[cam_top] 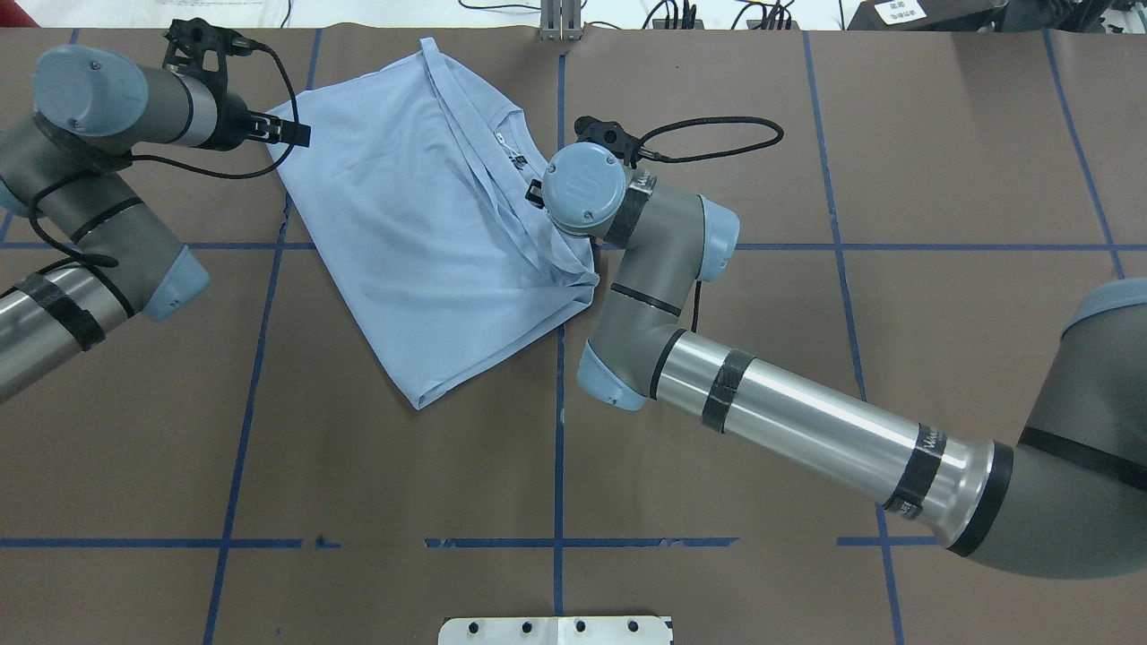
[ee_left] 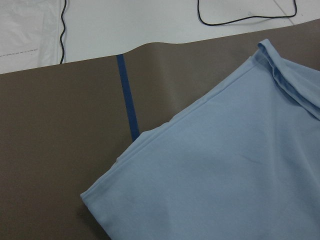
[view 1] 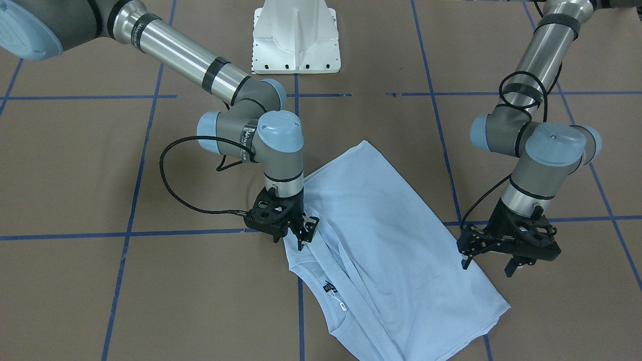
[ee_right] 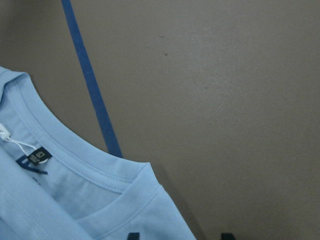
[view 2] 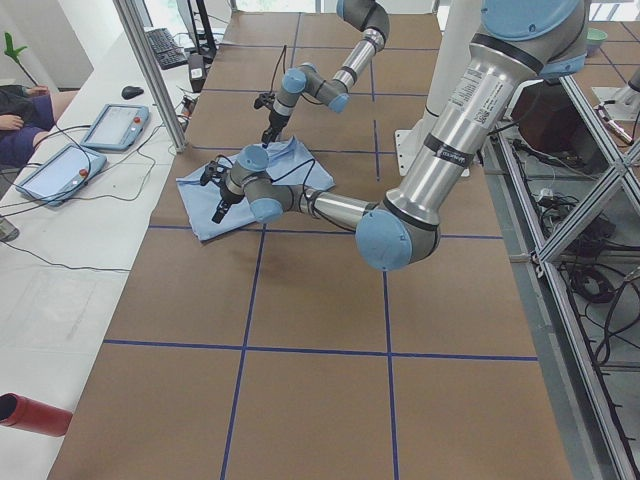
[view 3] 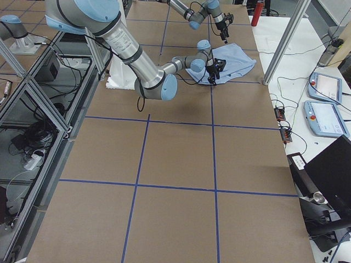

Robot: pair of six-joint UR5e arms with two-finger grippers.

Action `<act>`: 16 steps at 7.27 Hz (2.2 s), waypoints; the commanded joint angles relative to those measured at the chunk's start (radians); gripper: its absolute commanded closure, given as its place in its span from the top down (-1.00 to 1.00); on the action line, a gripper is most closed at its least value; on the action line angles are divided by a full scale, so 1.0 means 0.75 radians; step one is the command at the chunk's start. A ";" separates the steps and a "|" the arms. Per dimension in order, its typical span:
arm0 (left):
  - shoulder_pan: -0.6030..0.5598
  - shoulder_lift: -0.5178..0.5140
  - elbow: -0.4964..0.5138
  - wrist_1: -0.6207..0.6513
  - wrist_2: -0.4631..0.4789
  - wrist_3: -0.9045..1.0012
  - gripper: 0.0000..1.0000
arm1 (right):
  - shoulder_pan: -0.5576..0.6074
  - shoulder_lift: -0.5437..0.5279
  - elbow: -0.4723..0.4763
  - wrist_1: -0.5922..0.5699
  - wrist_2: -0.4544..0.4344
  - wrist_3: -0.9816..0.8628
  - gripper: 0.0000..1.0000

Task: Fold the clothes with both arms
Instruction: 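Lower the right gripper onto the shirt collar near the tag, then drag the collar with the right gripper toward the robot, rotating the shirt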

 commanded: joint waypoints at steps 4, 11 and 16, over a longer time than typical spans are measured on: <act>0.001 0.001 0.002 0.000 0.000 0.000 1.00 | -0.005 0.010 0.003 -0.001 -0.014 -0.003 -1.00; 0.003 0.001 0.000 -0.002 -0.002 -0.006 1.00 | -0.215 -0.525 0.799 -0.163 -0.191 0.024 -1.00; 0.003 0.001 -0.002 -0.002 -0.002 -0.006 1.00 | -0.422 -1.000 1.252 -0.163 -0.373 0.024 -0.25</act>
